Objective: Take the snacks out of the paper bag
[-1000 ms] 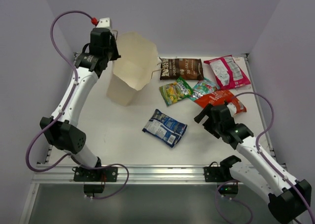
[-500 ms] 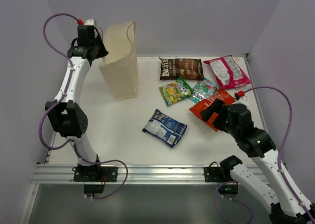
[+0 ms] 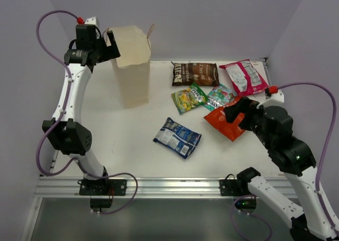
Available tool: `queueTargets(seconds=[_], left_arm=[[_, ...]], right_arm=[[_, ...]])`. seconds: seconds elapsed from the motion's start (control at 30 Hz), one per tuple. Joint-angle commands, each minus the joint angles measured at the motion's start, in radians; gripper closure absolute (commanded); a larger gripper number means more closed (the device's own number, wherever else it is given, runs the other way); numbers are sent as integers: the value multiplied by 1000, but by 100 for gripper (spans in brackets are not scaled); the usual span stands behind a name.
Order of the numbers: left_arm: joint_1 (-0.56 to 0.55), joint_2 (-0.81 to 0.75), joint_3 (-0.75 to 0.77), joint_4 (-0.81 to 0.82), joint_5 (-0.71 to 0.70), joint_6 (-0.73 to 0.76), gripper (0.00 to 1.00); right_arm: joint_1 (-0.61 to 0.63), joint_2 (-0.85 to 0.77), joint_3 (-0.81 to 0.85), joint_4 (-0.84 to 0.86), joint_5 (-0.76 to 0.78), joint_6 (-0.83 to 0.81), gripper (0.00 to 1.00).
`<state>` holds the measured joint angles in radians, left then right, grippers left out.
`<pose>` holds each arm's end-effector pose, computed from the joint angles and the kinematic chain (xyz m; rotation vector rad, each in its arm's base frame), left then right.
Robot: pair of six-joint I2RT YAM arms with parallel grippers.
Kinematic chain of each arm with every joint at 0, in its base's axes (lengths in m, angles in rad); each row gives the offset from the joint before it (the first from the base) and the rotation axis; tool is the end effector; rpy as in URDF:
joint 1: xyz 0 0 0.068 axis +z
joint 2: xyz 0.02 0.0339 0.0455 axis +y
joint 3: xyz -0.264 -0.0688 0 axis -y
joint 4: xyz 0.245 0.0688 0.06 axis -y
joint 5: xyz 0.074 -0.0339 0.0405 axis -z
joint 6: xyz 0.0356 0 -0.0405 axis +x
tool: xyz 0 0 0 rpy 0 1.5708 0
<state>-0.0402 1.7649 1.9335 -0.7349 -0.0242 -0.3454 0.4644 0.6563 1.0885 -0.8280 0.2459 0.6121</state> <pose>0.3946 -0.0150 0.4140 -0.3399 2.1164 -0.2001 0.1007 0.0408 0.3899 0.3080 1.9591 0.4650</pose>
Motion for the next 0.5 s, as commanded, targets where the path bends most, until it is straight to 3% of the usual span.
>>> queueTargets(seconds=[0.0, 0.1, 0.33, 0.47], left_arm=[[6, -146, 44, -58, -20, 26, 0], [6, -254, 19, -77, -3, 28, 0], [6, -652, -233, 2, 47, 118, 0], [2, -832, -352, 25, -20, 164, 0]], right_arm=[[0, 20, 137, 15, 72, -147, 1], [0, 13, 189, 49, 102, -233, 1], [0, -44, 350, 128, 170, -419, 1], [0, -92, 376, 156, 191, -501, 1]])
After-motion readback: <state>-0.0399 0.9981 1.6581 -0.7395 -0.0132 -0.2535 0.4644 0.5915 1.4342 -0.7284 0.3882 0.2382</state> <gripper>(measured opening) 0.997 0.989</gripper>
